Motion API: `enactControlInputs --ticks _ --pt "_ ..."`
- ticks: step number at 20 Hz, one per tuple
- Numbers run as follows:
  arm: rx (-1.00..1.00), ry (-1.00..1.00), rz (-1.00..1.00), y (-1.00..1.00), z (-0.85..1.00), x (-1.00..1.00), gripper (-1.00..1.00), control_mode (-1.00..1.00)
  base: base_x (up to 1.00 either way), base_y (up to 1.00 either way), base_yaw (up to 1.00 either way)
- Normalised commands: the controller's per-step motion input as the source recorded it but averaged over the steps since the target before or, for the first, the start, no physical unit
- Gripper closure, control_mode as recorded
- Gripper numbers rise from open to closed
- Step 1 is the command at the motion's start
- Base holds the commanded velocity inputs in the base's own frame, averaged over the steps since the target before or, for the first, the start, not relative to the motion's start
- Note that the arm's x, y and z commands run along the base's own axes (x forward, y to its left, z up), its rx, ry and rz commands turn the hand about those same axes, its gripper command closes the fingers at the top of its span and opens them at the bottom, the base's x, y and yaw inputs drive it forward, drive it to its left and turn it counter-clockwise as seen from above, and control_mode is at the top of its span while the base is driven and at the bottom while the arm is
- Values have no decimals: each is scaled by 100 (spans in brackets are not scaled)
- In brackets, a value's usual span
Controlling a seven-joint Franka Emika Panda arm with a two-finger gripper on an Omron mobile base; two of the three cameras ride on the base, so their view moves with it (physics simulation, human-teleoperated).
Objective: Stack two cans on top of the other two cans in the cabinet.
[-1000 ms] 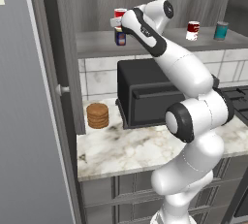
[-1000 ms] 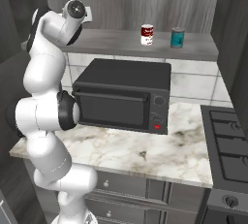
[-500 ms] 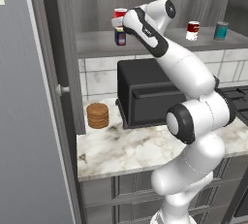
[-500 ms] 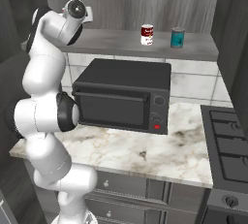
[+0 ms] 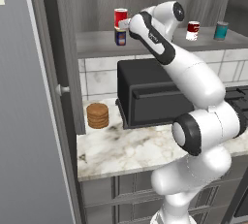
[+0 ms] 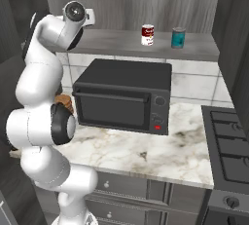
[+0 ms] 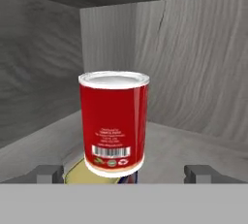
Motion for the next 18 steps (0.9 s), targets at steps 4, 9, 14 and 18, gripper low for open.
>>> enactControlInputs --ticks 4,9,14,18 --pt "0 0 -9 -38 -8 -67 -100 -100 0 0 0" --pt "-1 2 -32 -42 -12 -46 -100 -100 0 0 0" --pt "0 8 -39 -50 -1 -23 -100 -100 0 0 0" --pt "0 6 -29 -56 5 -32 -100 -100 0 0 0"
